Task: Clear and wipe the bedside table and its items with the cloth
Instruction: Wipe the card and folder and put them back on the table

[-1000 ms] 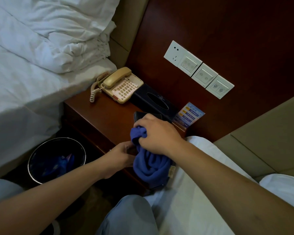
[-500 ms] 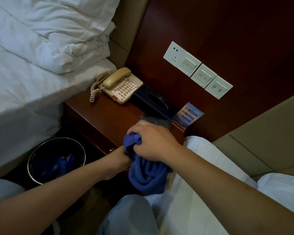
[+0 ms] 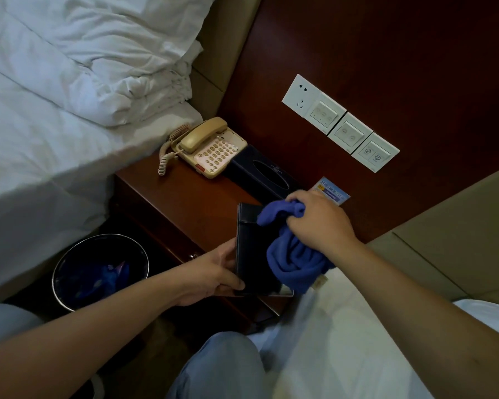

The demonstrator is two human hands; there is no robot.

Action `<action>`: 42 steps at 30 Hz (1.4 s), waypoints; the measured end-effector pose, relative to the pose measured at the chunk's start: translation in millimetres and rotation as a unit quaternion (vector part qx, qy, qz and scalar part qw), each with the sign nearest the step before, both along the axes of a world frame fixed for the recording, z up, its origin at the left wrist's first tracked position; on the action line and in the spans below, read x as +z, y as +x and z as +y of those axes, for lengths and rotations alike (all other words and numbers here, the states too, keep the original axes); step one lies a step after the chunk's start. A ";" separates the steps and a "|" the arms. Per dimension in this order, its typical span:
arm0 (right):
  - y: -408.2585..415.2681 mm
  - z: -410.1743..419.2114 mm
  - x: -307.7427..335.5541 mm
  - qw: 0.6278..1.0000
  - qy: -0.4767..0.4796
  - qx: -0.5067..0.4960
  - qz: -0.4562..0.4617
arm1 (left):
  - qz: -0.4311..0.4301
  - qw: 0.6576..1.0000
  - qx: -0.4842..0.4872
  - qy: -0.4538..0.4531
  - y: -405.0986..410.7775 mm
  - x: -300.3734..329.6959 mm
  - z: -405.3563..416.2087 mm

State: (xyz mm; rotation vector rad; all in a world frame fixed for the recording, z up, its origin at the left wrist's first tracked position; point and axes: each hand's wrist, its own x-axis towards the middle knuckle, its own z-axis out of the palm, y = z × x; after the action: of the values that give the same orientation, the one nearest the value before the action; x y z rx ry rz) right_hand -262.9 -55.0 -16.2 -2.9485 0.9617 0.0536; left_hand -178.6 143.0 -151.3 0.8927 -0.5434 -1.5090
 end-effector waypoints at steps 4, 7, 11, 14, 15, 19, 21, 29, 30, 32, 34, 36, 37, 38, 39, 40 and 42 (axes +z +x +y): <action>17.2 16.5 -1.2 0.998 -0.050 0.043 0.021 | -0.004 1.000 0.003 0.010 -2.9 0.9 -0.9; 21.1 40.3 -18.0 0.988 -0.062 0.113 0.081 | -0.003 0.999 0.040 0.037 -4.0 -2.9 -3.9; 16.2 57.7 -36.6 0.979 -0.046 0.179 0.089 | -0.056 0.990 0.110 0.072 -4.5 -9.3 -6.4; 11.8 29.3 -29.9 0.991 -0.059 0.104 0.064 | -0.055 0.993 0.091 0.047 -4.4 -6.4 -4.4; 10.4 17.3 -24.7 0.994 -0.060 0.060 0.073 | -0.052 0.995 0.078 0.033 -4.5 -5.0 -3.2; 13.2 15.7 -11.6 0.990 -0.062 0.033 0.119 | -0.076 0.995 0.059 0.016 -7.6 -2.0 -2.8; 21.1 39.8 -13.0 0.988 -0.047 0.099 0.105 | -0.095 0.992 0.076 0.030 -11.7 -3.2 -5.0; 37.6 25.3 4.0 0.990 0.040 0.053 0.127 | -0.083 0.993 0.071 0.040 -1.6 -7.7 -3.9; 33.1 16.6 6.6 0.988 0.053 0.030 0.142 | -0.085 0.994 0.065 0.038 -0.1 -8.5 -2.7; 22.4 2.4 5.7 0.983 0.073 -0.009 0.170 | -0.095 0.994 0.049 0.030 1.1 -9.7 -0.6; 13.6 -5.4 0.2 0.977 0.107 -0.057 0.174 | -0.101 0.994 0.040 0.032 0.4 -10.3 -0.6; 8.5 -11.4 -7.3 0.969 0.164 -0.130 0.132 | -0.083 0.995 0.041 0.032 -1.3 -10.3 -1.8; 6.2 -13.9 -10.0 0.960 0.198 -0.169 0.101 | -0.072 0.996 0.042 0.030 -2.0 -9.9 -2.6; 3.9 -16.0 -11.6 0.949 0.231 -0.204 0.070 | -0.062 0.997 0.044 0.027 -2.3 -9.7 -3.6; 2.1 -18.1 -12.4 0.938 0.258 -0.226 0.044 | -0.053 0.997 0.048 0.023 -2.1 -9.4 -4.4; 0.8 -18.0 -12.1 0.930 0.277 -0.241 0.026 | -0.042 0.998 0.052 0.020 -1.3 -9.4 -4.8; -0.6 -15.4 -13.3 0.915 0.303 -0.267 0.011 | -0.028 0.998 0.060 0.023 0.0 -9.0 -4.7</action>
State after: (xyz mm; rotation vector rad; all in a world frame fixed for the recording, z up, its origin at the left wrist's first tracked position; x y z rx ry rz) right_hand -263.5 -70.4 -29.5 -2.0646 1.4078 0.3045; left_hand -178.6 138.3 -160.2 0.9890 -0.4877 -1.3954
